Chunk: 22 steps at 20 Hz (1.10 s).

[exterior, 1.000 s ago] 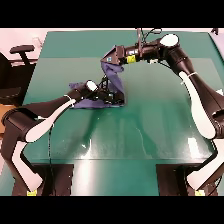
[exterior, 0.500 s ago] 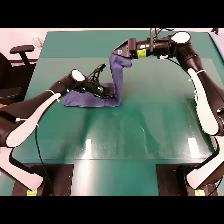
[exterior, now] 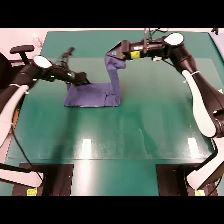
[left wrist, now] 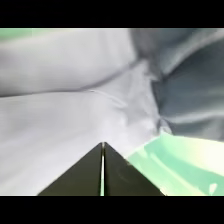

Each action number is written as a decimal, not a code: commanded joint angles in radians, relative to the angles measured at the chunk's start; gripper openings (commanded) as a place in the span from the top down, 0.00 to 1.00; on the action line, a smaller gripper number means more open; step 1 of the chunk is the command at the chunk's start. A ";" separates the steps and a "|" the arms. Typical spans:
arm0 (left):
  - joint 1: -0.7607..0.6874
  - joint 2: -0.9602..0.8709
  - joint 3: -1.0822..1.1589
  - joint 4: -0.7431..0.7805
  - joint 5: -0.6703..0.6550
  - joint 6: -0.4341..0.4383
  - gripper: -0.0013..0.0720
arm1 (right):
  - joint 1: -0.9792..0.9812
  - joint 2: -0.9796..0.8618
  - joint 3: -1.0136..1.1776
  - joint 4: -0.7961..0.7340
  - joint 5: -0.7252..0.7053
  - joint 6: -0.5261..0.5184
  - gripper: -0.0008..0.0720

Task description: Fold the shirts.

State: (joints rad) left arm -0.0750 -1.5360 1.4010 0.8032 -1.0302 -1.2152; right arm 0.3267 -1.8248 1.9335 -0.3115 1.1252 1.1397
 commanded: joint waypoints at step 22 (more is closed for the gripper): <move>0.212 0.177 0.000 0.031 -0.187 0.047 0.95 | 0.335 -0.262 0.024 -0.074 -0.407 0.135 0.60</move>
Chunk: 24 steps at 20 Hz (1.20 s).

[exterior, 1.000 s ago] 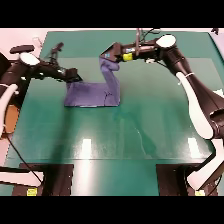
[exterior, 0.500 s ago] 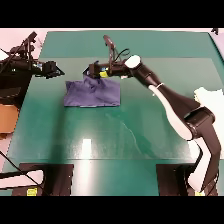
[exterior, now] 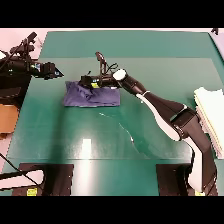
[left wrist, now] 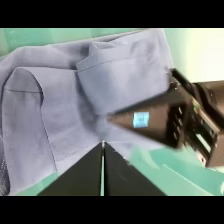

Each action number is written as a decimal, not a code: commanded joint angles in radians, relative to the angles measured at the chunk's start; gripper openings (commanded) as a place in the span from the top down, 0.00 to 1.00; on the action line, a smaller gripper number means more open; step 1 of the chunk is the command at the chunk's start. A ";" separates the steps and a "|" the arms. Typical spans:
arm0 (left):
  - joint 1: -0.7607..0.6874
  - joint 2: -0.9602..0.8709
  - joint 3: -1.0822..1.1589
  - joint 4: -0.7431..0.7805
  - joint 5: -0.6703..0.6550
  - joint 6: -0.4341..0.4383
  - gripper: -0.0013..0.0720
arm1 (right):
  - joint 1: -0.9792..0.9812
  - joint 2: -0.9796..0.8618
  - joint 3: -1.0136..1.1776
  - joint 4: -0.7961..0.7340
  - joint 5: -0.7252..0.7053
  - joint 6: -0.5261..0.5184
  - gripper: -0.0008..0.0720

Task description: Fold the shirts.

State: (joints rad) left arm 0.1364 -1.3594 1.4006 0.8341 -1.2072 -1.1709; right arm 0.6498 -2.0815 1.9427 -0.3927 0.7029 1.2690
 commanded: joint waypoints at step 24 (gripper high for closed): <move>0.001 0.001 0.001 0.049 -0.034 0.002 0.95 | -0.517 0.134 -0.506 -0.011 0.389 -0.126 0.14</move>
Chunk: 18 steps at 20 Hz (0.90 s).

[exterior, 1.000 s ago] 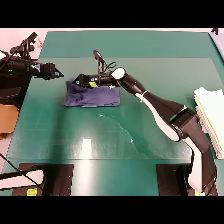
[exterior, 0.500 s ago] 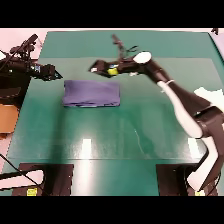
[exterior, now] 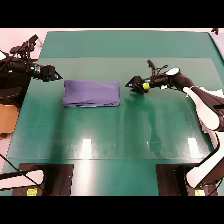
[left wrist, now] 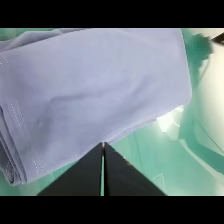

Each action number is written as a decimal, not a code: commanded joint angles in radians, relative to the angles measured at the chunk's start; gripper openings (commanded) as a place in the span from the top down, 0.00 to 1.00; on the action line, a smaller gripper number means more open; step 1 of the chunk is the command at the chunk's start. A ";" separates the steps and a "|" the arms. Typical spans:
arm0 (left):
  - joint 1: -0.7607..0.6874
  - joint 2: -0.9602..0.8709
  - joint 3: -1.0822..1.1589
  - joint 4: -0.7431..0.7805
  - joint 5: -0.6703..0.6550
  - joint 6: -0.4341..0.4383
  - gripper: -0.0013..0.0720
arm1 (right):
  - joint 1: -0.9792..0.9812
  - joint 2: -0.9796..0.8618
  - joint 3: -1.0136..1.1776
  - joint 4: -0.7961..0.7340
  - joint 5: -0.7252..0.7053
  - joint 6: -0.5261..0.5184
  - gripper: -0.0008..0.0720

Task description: Fold the shirts.

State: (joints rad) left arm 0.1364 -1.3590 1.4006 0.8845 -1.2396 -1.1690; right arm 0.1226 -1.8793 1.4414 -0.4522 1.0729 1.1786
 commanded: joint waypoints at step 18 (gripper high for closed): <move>0.001 0.000 0.001 -0.045 -0.054 -0.009 0.95 | 0.277 -0.249 0.687 0.069 0.027 0.236 0.96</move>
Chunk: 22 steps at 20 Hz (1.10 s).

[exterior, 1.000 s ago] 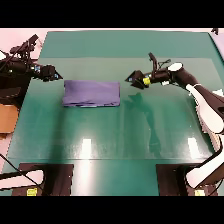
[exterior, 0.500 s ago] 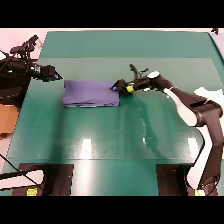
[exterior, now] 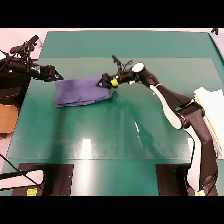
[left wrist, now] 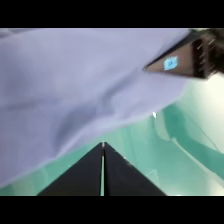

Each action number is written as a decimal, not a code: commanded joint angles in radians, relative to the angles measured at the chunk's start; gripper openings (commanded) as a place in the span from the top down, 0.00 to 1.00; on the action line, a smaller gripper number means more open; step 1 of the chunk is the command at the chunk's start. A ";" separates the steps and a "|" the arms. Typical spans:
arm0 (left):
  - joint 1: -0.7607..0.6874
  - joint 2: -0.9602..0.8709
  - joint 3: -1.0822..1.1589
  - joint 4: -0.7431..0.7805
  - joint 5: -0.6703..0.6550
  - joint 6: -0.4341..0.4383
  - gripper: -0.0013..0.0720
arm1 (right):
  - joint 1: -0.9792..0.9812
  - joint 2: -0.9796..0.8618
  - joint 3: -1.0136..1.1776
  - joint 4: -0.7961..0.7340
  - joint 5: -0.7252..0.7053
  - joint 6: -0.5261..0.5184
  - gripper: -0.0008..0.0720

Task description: Fold the shirts.

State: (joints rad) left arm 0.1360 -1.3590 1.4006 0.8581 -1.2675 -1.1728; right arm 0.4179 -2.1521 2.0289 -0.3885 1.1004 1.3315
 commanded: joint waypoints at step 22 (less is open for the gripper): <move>0.001 0.000 0.001 -0.082 -0.127 -0.138 0.95 | -1.195 0.703 -0.146 -1.084 0.678 0.586 0.97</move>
State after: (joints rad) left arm 0.1364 -1.3590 1.4010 0.7849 -1.3964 -1.3083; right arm -0.6910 -1.5238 1.9545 -1.1484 1.6287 1.8942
